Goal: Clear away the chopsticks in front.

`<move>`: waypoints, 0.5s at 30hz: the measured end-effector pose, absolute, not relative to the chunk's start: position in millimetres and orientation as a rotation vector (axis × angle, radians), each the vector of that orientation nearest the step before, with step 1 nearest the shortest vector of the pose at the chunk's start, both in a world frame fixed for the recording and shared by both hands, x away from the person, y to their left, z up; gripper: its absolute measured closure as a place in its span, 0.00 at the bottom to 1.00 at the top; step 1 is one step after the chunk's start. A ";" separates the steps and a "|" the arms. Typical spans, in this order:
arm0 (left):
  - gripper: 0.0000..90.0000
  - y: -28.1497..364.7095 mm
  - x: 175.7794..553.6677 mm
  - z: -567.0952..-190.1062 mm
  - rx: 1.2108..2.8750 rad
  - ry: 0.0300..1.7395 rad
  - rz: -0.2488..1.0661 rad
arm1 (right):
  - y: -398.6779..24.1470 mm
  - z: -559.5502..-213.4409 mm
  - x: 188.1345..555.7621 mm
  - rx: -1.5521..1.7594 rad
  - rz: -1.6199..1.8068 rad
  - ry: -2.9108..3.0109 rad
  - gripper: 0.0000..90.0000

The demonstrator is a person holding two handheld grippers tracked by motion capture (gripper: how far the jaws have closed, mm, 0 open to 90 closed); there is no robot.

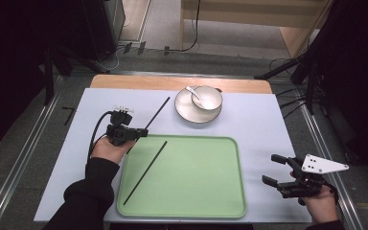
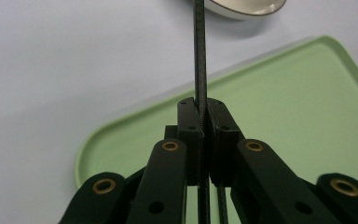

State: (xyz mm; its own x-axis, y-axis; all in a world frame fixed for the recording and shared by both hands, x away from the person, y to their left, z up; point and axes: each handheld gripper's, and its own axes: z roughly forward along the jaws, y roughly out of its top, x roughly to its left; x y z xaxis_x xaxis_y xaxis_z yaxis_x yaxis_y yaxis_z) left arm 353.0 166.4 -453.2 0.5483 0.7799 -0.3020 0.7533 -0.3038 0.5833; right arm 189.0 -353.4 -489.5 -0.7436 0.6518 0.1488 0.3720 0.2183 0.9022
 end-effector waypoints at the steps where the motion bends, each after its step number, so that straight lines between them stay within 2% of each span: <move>1: 0.95 167.6 349.7 -454.0 2.088 1.231 0.047 | -353.2 -489.4 188.9 0.966 1.535 2.233 0.17; 15: 0.95 173.2 299.7 -463.0 2.093 1.224 0.025 | -352.0 -488.3 189.3 0.960 1.532 2.232 0.17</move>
